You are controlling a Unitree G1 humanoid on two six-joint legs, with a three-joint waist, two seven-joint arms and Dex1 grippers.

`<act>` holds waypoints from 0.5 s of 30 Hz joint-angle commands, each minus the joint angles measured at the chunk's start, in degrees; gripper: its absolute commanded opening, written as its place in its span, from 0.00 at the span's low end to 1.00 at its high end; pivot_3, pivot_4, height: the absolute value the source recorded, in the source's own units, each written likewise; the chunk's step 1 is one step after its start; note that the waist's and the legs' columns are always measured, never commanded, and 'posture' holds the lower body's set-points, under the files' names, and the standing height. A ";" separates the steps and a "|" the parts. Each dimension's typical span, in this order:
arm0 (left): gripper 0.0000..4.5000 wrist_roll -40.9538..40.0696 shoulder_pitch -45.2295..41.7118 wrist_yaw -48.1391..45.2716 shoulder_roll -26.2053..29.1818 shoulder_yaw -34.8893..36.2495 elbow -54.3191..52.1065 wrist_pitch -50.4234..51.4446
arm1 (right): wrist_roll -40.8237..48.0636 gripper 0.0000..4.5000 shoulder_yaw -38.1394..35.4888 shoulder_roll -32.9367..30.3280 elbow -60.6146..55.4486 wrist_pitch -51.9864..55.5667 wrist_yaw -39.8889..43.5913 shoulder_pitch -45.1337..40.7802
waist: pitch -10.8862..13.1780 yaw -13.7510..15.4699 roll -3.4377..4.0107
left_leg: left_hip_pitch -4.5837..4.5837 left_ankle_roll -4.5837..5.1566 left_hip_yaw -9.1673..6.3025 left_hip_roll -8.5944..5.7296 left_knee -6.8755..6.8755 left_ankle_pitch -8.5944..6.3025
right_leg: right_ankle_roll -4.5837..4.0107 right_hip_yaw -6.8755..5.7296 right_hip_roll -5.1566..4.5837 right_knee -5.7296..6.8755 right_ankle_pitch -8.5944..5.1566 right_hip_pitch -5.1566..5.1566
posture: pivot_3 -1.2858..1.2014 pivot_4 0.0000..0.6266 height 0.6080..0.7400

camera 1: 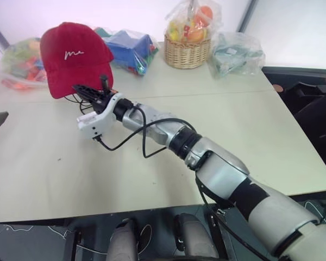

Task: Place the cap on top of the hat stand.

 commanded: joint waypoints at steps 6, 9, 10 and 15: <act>1.00 -0.82 -0.11 0.89 0.73 1.52 -1.25 -0.43 | 0.54 0.01 1.10 2.48 1.73 0.27 1.85 2.93 | -0.01 -0.06 -0.01 | 0.05 -0.01 0.00 0.00 0.00 0.00 | 0.00 0.00 0.00 0.05 0.00 0.01 | 0.52 0.24 1.00; 1.00 -0.82 -0.32 1.01 0.90 1.33 -1.02 -0.52 | 0.65 0.01 1.85 3.47 1.37 -0.31 3.43 3.84 | -0.02 -0.05 -0.03 | 0.08 -0.03 -0.01 0.00 0.01 0.02 | -0.01 0.00 0.00 0.09 0.00 0.02 | 0.52 0.24 1.00; 1.00 -0.83 -0.46 1.06 0.98 1.22 -0.90 -0.57 | 0.79 0.01 2.00 3.85 1.24 -0.42 3.85 4.08 | -0.03 -0.05 -0.04 | 0.11 -0.03 -0.01 0.00 0.01 0.02 | -0.01 0.00 0.00 0.10 0.00 0.03 | 0.52 0.24 1.00; 1.00 -0.84 -1.08 1.47 1.07 0.48 -0.55 -0.81 | 1.74 0.01 1.79 5.24 1.94 -0.79 5.58 4.59 | -0.03 -0.18 -0.05 | 0.15 -0.04 -0.02 0.01 0.00 0.02 | -0.01 0.00 0.01 0.13 -0.01 0.05 | 0.52 0.24 1.00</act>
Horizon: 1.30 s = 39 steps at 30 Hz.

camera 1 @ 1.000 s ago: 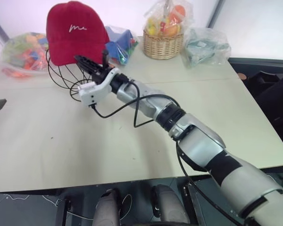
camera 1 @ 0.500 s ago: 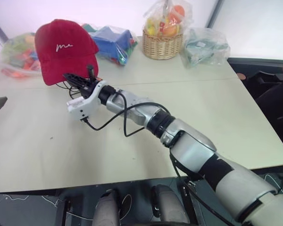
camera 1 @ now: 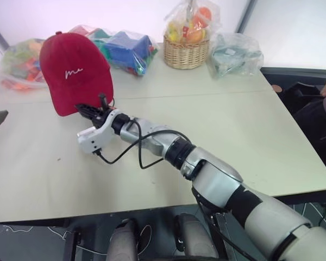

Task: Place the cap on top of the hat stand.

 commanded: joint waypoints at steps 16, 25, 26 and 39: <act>1.00 -0.92 1.11 1.42 -0.53 1.91 -2.00 -0.32 | 7.80 0.01 -3.40 6.15 5.60 0.47 4.15 -0.03 | -0.01 -0.04 -0.01 | 0.01 -0.02 -0.01 0.02 -0.02 0.00 | -0.02 -0.01 -0.02 0.01 -0.01 0.00 | 0.52 0.24 1.00; 1.00 -0.99 1.41 1.61 -0.32 1.88 -1.67 -0.59 | 8.41 0.01 -3.05 6.66 5.93 0.19 3.67 -0.21 | -0.01 0.02 -0.02 | 0.01 -0.03 -0.02 0.01 -0.02 0.00 | -0.04 -0.02 -0.04 0.01 -0.01 0.00 | 0.52 0.24 1.00; 1.00 -0.97 1.41 1.55 -0.27 1.85 -1.58 -0.63 | 8.49 0.01 -3.11 6.62 5.94 0.17 3.60 -0.23 | -0.01 0.01 -0.02 | 0.01 -0.03 -0.02 0.01 -0.02 0.00 | -0.04 -0.02 -0.05 0.00 -0.01 0.00 | 0.52 0.24 1.00; 1.00 -0.72 1.15 0.63 0.44 0.88 -0.69 -1.01 | 6.75 0.99 -1.06 4.90 3.11 -3.08 1.22 1.39 | -0.01 0.01 -0.01 | -0.03 -0.04 -0.02 0.01 -0.06 0.00 | -0.05 -0.04 -0.07 -0.02 -0.02 -0.02 | 0.52 0.24 1.00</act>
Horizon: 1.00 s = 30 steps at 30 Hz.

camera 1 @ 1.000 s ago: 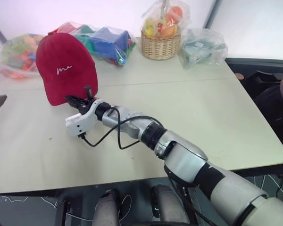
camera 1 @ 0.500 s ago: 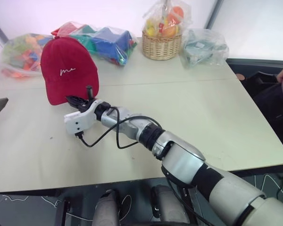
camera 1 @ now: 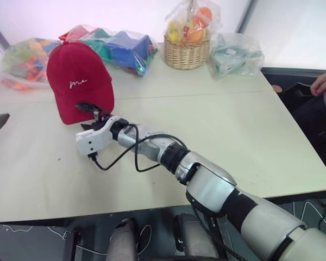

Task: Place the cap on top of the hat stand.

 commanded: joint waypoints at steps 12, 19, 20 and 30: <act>1.00 2.13 2.75 -3.14 1.79 -0.13 0.23 -2.20 | 3.88 0.99 -2.92 -14.72 -28.33 -5.81 8.48 14.47 | -0.03 0.57 -0.09 | -0.03 0.00 -0.01 -0.07 0.03 0.00 | -0.01 -0.03 -0.07 -0.02 -0.01 0.04 | 0.52 0.24 1.00; 1.00 1.17 8.68 -4.74 0.25 5.98 -3.22 0.74 | 30.06 0.99 -20.10 -34.28 -57.68 7.61 35.09 29.85 | 0.01 1.60 -0.15 | 0.03 0.02 -0.01 -0.11 0.07 -0.01 | 0.01 -0.08 -0.08 -0.10 0.00 0.15 | 0.52 0.24 1.00; 1.00 0.98 9.52 -4.82 -0.07 7.06 -3.85 1.42 | 35.92 0.99 -23.28 -36.53 -60.75 12.27 39.42 31.09 | 0.02 1.65 -0.14 | 0.04 0.02 -0.03 -0.07 0.05 -0.01 | 0.01 -0.08 -0.02 -0.09 0.00 0.15 | 0.52 0.24 1.00; 1.00 -1.89 11.50 -0.97 -3.13 12.60 -6.70 6.05 | 81.92 0.99 -42.04 -60.23 -62.38 57.34 78.10 26.24 | 0.07 1.88 -0.06 | 0.16 0.11 -0.07 0.01 0.08 -0.05 | -0.15 -0.09 0.04 -0.11 -0.10 0.25 | 0.52 0.24 1.00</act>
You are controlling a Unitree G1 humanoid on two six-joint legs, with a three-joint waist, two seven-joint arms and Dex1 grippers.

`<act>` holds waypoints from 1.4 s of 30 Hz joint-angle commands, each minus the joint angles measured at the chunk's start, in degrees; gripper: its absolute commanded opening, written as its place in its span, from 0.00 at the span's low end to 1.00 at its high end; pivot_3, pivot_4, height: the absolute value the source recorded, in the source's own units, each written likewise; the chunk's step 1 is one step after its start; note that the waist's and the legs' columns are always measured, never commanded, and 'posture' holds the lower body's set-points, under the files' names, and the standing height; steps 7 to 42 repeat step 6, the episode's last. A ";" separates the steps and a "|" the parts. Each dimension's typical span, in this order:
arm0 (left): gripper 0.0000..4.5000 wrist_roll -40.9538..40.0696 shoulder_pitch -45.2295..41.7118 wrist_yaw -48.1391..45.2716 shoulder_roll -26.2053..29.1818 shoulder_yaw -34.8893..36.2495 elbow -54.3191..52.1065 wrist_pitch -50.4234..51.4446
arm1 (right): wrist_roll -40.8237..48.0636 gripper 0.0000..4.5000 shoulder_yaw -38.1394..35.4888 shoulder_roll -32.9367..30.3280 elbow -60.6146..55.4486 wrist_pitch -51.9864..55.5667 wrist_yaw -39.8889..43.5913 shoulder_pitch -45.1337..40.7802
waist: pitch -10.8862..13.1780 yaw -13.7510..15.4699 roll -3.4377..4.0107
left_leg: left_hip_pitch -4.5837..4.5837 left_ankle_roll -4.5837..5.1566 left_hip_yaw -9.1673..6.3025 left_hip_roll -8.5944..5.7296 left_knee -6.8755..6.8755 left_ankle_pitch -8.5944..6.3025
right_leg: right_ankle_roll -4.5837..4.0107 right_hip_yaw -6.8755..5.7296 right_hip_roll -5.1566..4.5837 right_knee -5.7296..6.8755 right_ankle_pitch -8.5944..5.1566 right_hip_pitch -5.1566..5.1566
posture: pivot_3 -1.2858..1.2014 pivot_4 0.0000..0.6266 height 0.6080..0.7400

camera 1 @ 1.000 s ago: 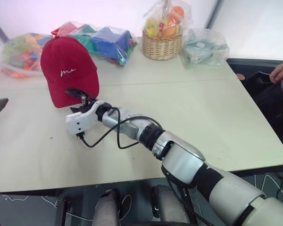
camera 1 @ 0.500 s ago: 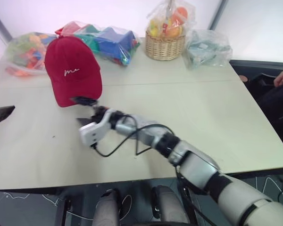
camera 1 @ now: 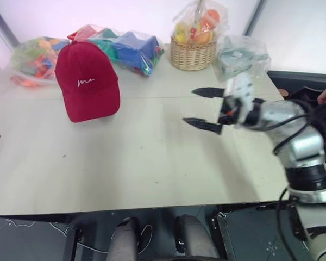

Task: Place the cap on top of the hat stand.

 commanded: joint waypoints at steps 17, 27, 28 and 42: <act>1.00 -2.44 3.07 2.28 -4.60 3.22 -5.20 0.20 | 0.37 0.99 -2.39 -4.69 20.94 2.73 12.08 -13.20 | 0.02 -0.09 0.03 | -0.02 0.05 0.03 0.00 -0.04 -0.03 | -0.06 0.02 0.01 -0.01 -0.03 -0.09 | 0.52 0.24 1.00; 1.00 -2.44 3.07 2.28 -4.60 3.22 -5.20 0.20 | 0.37 0.99 -2.39 -4.69 20.94 2.73 12.08 -13.20 | 0.02 -0.09 0.03 | -0.02 0.05 0.03 0.00 -0.04 -0.03 | -0.06 0.02 0.01 -0.01 -0.03 -0.09 | 0.52 0.24 1.00; 1.00 -2.44 3.07 2.28 -4.60 3.22 -5.20 0.20 | 0.37 0.99 -2.39 -4.69 20.94 2.73 12.08 -13.20 | 0.02 -0.09 0.03 | -0.02 0.05 0.03 0.00 -0.04 -0.03 | -0.06 0.02 0.01 -0.01 -0.03 -0.09 | 0.52 0.24 1.00; 1.00 -2.44 3.07 2.28 -4.60 3.22 -5.20 0.20 | 0.37 0.99 -2.39 -4.69 20.94 2.73 12.08 -13.20 | 0.02 -0.09 0.03 | -0.02 0.05 0.03 0.00 -0.04 -0.03 | -0.06 0.02 0.01 -0.01 -0.03 -0.09 | 0.52 0.24 1.00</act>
